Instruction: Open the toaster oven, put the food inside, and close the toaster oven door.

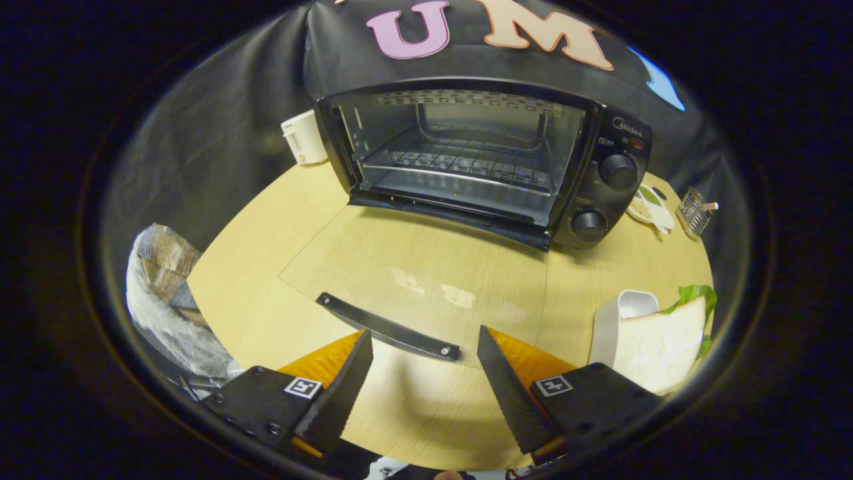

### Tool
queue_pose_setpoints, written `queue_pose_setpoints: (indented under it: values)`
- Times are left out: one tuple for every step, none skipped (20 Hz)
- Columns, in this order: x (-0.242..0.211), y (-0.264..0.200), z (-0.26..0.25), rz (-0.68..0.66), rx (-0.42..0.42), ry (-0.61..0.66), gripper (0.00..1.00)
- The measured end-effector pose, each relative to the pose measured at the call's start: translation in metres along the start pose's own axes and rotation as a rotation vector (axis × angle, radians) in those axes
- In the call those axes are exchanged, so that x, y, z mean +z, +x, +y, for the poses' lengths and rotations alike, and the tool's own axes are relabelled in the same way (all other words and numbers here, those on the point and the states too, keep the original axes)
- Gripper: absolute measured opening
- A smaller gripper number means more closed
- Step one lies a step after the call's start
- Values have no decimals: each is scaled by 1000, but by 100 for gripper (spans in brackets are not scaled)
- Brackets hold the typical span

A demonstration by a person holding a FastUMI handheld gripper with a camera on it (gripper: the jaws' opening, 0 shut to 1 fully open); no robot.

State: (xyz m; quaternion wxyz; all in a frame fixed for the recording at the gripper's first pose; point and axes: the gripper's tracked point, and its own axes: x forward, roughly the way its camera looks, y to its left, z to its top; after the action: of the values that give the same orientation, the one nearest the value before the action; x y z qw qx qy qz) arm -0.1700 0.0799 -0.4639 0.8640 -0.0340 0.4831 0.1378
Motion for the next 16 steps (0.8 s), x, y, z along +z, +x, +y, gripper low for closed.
queue_pose_setpoints:
  values:
    - [-2, 0, 0, 5, 5, -2, 99]
    - [3, -1, 0, -5, 17, 7, 98]
    - [6, -1, 0, -17, 28, 23, 98]
    - [9, -3, 0, -25, 36, 42, 98]
    - [13, -6, -1, -36, 43, 61, 97]
    - [19, -9, -4, -54, 44, 76, 97]
    - [28, -14, -9, -83, 45, 89, 98]
    - [39, -20, -15, -116, 40, 101, 97]
    - [51, -26, -23, -153, 29, 111, 97]
    - [63, -32, -32, -189, 15, 120, 97]
    - [75, -40, -43, -226, -1, 132, 97]
    - [86, -46, -55, -258, -19, 145, 97]
    - [94, -53, -69, -285, -41, 159, 97]
    - [101, -61, -83, -308, -65, 171, 97]
    - [107, -67, -97, -331, -92, 182, 97]
    - [112, -73, -114, -352, -118, 188, 97]
